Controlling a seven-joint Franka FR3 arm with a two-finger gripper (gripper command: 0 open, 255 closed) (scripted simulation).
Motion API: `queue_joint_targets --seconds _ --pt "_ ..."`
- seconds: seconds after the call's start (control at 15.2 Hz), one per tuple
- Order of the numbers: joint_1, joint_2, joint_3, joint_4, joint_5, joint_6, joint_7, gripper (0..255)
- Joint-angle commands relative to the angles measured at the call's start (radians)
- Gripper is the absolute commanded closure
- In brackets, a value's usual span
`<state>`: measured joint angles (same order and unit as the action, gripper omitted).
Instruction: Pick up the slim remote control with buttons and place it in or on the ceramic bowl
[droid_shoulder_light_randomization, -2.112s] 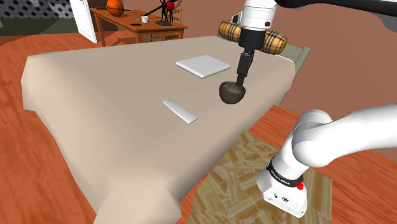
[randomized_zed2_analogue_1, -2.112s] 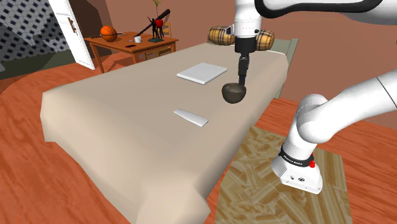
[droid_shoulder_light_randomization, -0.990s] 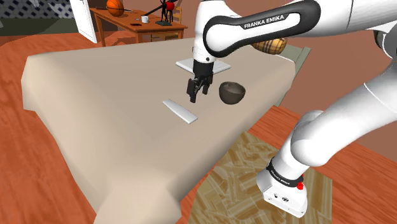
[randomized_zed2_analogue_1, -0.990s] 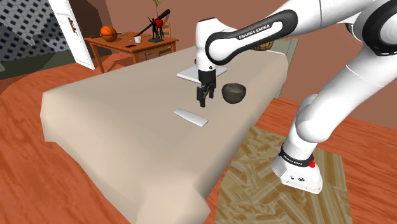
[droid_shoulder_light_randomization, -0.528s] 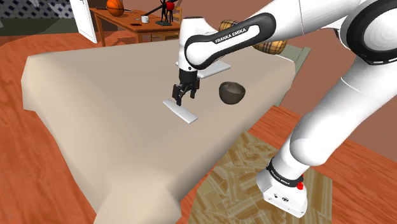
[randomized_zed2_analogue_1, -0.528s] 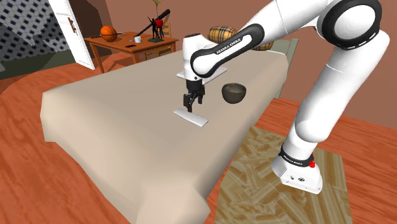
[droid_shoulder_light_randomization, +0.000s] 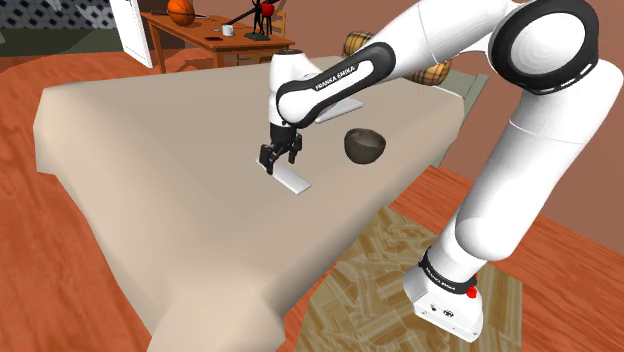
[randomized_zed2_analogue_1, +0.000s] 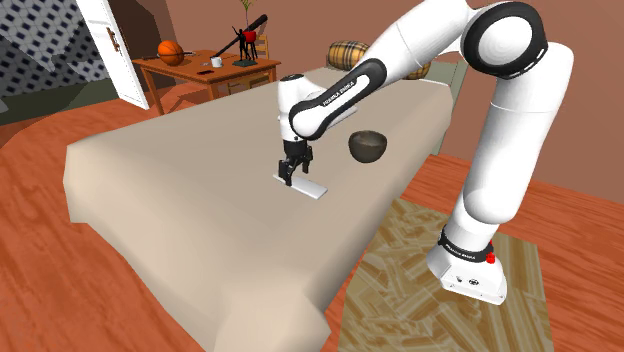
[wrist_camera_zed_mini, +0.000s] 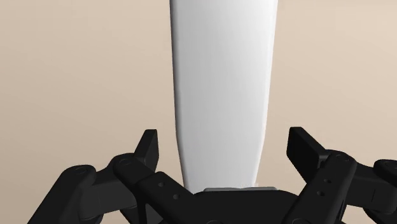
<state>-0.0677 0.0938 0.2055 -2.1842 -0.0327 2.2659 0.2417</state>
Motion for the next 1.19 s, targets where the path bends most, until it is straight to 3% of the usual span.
queue_joint_targets --seconds 0.0,0.66,0.73,1.12 --pt "0.001 0.017 -0.001 -0.008 -0.005 0.025 0.004 0" --pt "0.001 0.030 -0.001 -0.015 -0.009 0.045 0.007 0" --pt "0.001 0.030 -0.001 -0.015 -0.009 0.045 0.007 255" --pt "0.001 0.030 -0.002 -0.015 -0.009 0.045 0.006 255"
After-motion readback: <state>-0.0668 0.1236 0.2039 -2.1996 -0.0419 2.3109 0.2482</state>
